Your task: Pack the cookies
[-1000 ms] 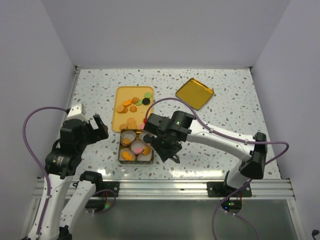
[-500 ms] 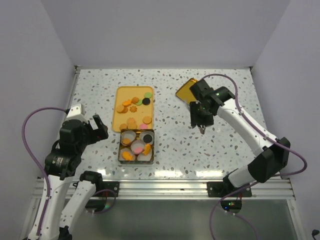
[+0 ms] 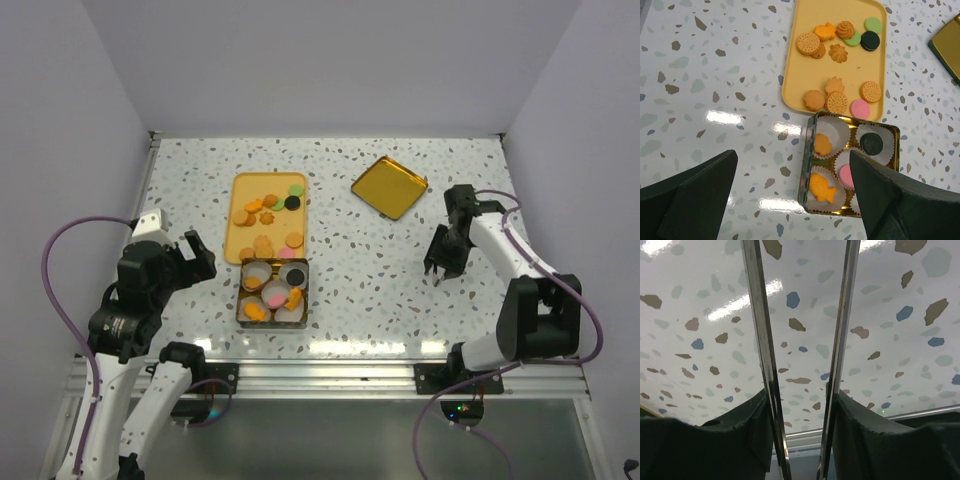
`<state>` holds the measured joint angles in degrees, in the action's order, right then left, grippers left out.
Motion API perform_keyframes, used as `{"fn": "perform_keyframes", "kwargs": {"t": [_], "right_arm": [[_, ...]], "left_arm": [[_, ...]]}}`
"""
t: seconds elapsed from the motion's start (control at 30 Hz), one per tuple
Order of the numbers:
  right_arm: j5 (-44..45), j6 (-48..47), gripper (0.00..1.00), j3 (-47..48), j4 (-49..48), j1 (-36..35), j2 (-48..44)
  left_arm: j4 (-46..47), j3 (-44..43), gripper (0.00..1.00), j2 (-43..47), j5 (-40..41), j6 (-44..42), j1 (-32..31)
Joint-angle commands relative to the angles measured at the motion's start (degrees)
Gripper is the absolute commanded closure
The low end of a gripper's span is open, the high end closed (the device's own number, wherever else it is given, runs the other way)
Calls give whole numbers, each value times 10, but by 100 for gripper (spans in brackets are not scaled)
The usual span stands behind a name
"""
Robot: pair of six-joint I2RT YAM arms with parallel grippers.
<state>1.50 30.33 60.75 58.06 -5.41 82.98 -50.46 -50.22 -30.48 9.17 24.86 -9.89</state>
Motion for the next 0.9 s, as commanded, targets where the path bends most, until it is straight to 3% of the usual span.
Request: {"fn": "perform_keyframes", "kwargs": {"t": [0.0, 0.57, 0.87], "right_arm": [[-40, 24, 55, -26, -70, 20, 27], [-16, 26, 38, -5, -144, 34, 191], [12, 27, 31, 38, -107, 35, 157]], "left_arm": [[17, 0, 0, 5, -6, -10, -4], [17, 1, 0, 13, -7, -11, -4], [19, 2, 0, 0, -13, -13, -4]]}}
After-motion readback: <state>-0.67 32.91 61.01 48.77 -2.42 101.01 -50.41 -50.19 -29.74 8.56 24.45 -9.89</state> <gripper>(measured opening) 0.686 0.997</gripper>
